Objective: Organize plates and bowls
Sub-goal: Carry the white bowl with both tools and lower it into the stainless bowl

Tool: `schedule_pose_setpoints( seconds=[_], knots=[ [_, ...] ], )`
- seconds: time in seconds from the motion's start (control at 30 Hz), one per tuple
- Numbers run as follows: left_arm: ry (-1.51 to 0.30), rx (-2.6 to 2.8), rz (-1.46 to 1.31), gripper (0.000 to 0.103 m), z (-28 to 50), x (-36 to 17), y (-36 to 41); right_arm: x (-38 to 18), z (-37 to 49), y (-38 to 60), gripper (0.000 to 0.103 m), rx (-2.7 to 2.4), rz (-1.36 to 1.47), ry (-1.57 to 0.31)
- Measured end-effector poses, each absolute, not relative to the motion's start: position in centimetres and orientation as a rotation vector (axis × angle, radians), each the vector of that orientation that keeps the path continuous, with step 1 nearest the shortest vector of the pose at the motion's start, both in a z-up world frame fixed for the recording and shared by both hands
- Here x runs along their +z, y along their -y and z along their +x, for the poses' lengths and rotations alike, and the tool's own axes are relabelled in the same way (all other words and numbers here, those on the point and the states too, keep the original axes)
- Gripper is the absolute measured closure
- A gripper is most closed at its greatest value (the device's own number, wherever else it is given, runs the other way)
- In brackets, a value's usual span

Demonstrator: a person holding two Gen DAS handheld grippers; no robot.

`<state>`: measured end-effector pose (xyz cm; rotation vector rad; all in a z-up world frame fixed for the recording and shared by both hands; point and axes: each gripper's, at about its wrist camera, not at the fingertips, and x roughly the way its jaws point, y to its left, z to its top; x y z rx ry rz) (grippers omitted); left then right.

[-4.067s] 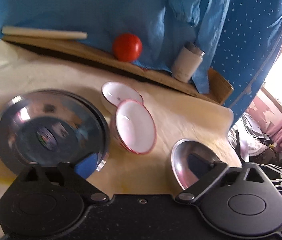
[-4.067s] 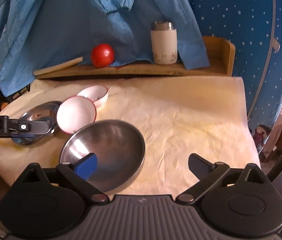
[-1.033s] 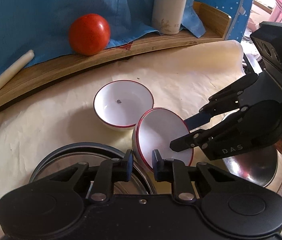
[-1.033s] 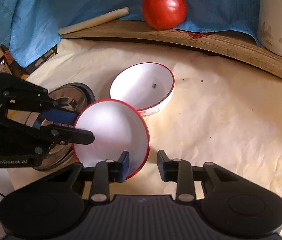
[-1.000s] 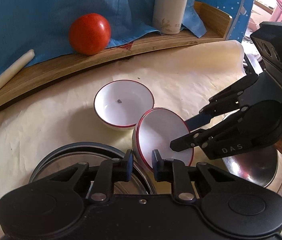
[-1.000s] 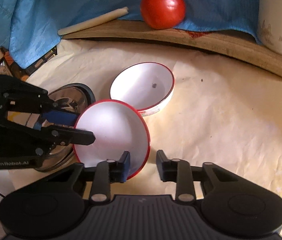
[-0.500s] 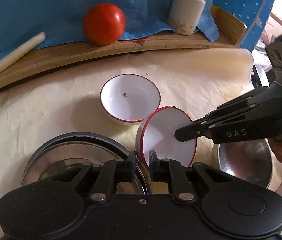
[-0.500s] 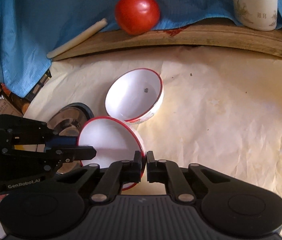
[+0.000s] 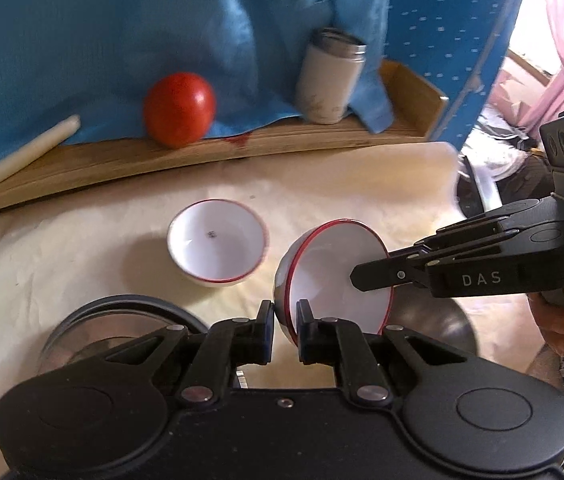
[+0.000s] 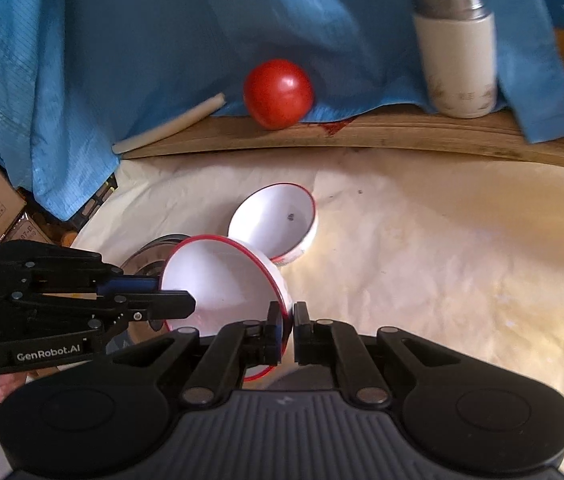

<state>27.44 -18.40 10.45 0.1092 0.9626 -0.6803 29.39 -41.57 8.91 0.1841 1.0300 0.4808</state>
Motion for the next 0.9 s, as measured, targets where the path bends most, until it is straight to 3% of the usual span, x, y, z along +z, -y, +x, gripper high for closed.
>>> schedule_pose_setpoints(
  seconds=[0.47, 0.9],
  knots=[
    [-1.005, -0.821, 0.143, 0.091, 22.4, 9.4, 23.0, 9.4, 23.0, 46.4, 0.097, 0.366, 0.173, -1.069],
    [-1.081, -0.807, 0.182, 0.091, 21.8, 7.1, 23.9, 7.2, 22.4, 46.2, 0.097, 0.365, 0.148, -1.137]
  ],
)
